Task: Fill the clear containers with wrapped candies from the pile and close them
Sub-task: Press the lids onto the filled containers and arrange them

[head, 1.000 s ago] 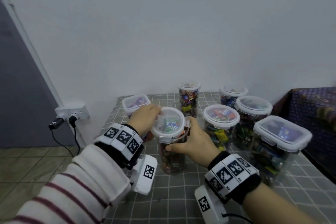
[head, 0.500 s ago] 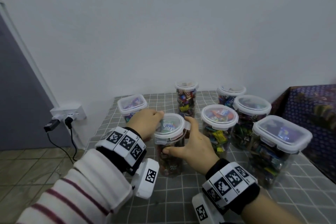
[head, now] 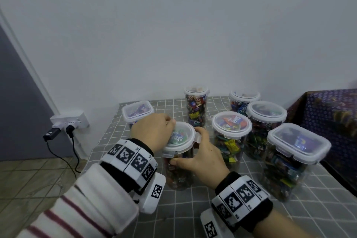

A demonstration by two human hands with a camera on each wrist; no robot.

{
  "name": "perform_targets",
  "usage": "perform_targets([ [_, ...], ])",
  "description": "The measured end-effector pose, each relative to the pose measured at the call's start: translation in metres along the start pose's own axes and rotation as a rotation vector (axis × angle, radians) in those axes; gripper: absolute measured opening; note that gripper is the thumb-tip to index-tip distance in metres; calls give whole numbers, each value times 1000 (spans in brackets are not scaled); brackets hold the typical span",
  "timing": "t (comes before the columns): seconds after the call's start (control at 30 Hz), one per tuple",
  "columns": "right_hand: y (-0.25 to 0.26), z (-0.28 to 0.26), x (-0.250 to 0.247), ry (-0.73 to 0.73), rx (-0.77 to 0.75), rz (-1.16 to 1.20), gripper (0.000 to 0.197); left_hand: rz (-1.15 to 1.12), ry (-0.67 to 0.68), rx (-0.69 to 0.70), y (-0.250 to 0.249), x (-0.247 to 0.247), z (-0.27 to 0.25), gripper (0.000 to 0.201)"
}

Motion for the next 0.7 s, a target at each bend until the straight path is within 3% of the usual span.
perform_targets([
  [0.2,-1,-1,0,-9,-11,0,92,-110,-27,152,-7,1,-9,54],
  [0.33,-3,-1,0,-14,-4,10,91,-98,63,162,-15,13,-17,82],
  [0.47,-5,-2,0,-13,10,47,93,-131,9,155,-16,19,-19,104],
  [0.7,-5,-4,-2,-50,32,48,103,-184,-20,141,-17,20,-19,92],
])
Point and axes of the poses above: each hand's wrist, its own z-axis towards the middle knuckle, its own x-axis out of the palm, y = z × x, the point moved 7 cm from there along z, towards the middle knuckle, and after that the axes turned 12 degrees about x, right-handed, at the moved point
